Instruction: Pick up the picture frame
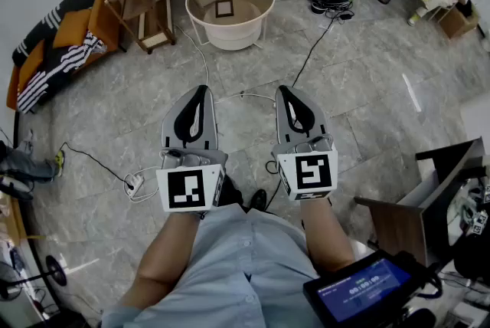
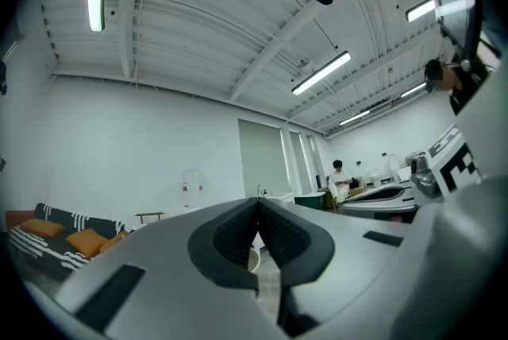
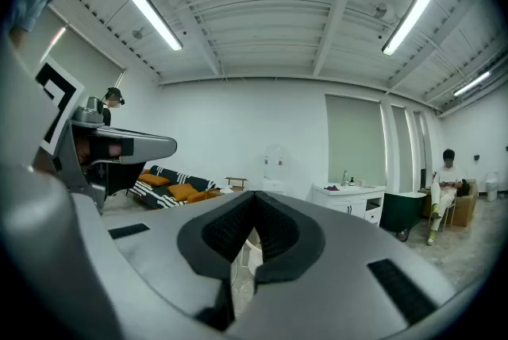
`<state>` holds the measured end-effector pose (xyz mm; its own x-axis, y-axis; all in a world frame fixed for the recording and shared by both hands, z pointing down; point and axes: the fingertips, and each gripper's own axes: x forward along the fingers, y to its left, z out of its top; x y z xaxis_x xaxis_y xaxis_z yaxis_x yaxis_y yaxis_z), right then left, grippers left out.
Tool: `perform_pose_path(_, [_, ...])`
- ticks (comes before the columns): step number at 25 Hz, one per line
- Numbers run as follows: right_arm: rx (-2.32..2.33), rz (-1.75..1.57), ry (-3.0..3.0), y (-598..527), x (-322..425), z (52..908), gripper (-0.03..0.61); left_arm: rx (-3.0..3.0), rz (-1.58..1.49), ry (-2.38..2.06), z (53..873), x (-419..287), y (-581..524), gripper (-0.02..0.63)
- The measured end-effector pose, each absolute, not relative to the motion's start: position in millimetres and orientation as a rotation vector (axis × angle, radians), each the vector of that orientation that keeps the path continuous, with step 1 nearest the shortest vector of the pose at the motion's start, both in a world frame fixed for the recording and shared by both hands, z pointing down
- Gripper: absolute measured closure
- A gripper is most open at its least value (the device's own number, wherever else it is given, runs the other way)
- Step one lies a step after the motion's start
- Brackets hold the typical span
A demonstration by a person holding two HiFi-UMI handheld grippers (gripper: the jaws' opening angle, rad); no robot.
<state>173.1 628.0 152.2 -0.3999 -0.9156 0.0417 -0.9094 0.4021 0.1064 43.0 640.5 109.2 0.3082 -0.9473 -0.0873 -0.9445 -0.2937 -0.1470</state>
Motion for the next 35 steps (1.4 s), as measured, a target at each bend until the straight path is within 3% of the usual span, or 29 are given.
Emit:
perform_pose_path(18, [1.691, -0.049, -2.546, 598.5, 173.9, 166.9, 0.565, -2.392, -0.073, 1.841, 130.5, 24.3, 618.9, 0.603])
perform_pose_path(27, [1.659, 0.009, -2.508, 488.1, 127.0, 196.5, 0.565, -2.434, -0.104, 1.89, 164.1, -28.1, 507.0, 0.603])
perform_pose_path(35, [1.701, -0.056, -2.501, 374.7, 71.8, 170.7, 0.565, -2.445, -0.038, 1.832, 142.0, -82.0, 389.5, 0.603])
